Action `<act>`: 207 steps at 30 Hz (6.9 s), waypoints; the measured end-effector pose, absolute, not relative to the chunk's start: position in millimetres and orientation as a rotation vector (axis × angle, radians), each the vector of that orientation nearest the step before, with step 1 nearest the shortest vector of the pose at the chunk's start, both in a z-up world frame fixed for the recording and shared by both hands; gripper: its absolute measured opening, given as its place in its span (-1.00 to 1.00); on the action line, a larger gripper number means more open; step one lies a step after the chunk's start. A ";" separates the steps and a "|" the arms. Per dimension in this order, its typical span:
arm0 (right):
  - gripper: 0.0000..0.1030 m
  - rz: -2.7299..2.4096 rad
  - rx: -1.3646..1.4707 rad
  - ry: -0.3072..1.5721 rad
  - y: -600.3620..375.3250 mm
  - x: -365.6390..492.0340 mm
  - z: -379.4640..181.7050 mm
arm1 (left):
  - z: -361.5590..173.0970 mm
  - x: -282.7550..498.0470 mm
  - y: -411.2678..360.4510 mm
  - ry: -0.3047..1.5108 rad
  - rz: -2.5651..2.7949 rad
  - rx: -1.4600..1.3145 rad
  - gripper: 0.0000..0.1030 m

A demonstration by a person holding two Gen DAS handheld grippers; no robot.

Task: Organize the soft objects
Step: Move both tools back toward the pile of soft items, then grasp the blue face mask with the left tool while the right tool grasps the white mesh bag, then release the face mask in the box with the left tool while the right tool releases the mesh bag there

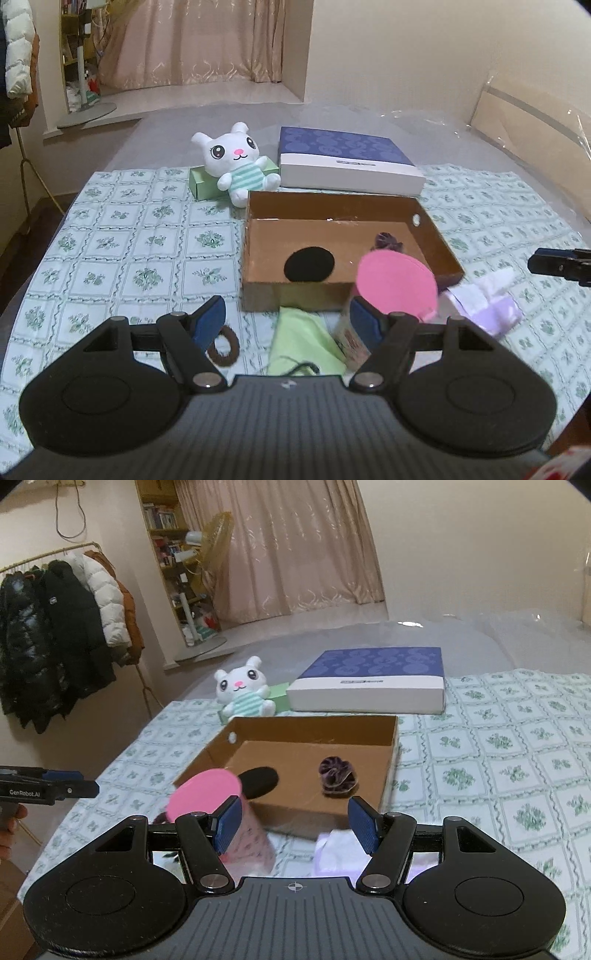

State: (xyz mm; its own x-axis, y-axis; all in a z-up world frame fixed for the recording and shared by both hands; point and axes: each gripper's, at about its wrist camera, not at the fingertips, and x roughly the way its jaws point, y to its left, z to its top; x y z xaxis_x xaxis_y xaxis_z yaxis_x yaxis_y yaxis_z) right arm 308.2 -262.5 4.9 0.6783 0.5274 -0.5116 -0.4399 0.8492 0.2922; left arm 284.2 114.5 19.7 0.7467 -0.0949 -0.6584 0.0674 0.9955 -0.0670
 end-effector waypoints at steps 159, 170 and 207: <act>-0.97 0.620 0.300 0.500 -282.0 277.3 -16.7 | -28.4 221.6 125.6 0.644 -0.021 0.013 -0.94; -0.98 0.613 0.287 0.402 -278.0 320.5 23.9 | 0.1 273.0 121.6 0.579 -0.085 0.066 -0.94; -0.97 0.544 0.360 0.557 -218.8 513.3 -38.4 | -56.0 504.2 68.8 0.569 -0.373 0.316 -0.93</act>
